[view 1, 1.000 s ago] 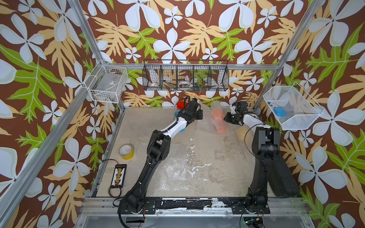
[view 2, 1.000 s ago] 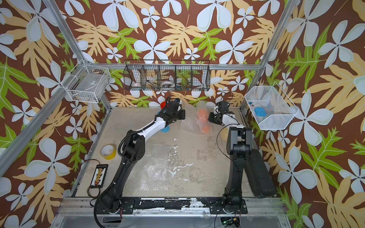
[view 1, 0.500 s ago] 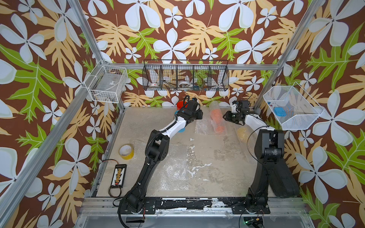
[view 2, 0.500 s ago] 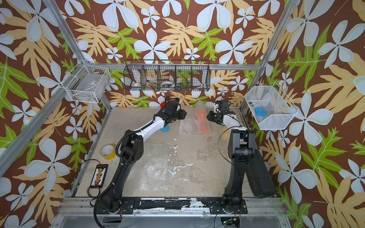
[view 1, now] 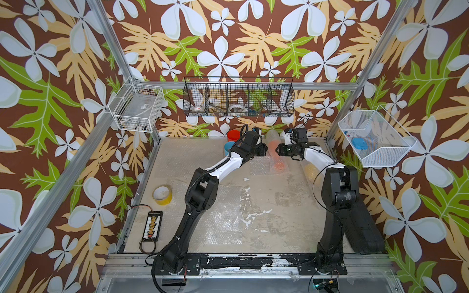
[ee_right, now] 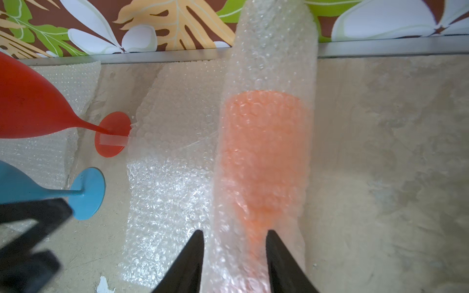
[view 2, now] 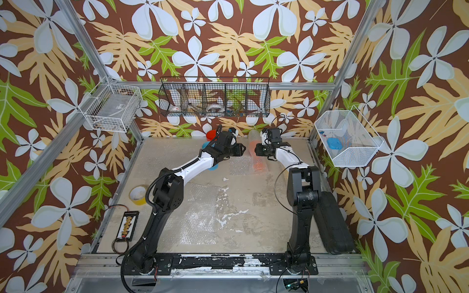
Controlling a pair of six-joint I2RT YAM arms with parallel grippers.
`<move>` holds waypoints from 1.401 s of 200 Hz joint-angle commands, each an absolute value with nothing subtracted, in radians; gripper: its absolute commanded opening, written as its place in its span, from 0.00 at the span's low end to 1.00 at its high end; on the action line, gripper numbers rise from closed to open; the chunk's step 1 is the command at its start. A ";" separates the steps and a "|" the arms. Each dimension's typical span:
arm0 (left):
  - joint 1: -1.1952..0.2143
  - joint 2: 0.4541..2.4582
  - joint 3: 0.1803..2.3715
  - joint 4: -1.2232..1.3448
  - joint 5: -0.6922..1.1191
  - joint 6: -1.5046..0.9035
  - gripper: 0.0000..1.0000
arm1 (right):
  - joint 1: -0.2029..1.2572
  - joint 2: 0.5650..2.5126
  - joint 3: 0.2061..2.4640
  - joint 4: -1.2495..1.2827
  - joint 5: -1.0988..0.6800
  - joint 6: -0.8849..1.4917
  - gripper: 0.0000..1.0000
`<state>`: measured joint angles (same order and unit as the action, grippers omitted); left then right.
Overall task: Unpack wine glasses from bubble wrap
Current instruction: Unwrap the bubble wrap at the center of the board.
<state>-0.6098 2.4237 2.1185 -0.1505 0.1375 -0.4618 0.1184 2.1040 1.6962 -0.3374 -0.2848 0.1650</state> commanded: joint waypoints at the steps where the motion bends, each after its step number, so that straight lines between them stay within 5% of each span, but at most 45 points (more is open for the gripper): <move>1: -0.603 2.472 2.144 -0.140 0.130 -0.492 0.39 | 0.127 2.114 1.700 -0.348 -0.256 0.122 0.44; 82: -0.597 2.604 2.223 -0.158 0.100 -0.533 0.36 | 0.158 2.158 1.727 -0.388 -0.175 0.080 0.45; 184: -0.580 2.622 2.161 -0.173 0.071 -0.545 0.35 | 0.143 2.182 1.772 -0.408 -0.171 0.101 0.00; 280: -0.577 2.609 2.101 -0.160 0.084 -0.554 0.35 | -0.005 2.125 1.617 -0.190 -0.426 0.282 0.00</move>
<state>-0.5793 2.6102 2.1185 -0.0731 0.0879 -0.5442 0.0277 2.1391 1.6535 -0.2962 -0.3336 0.1997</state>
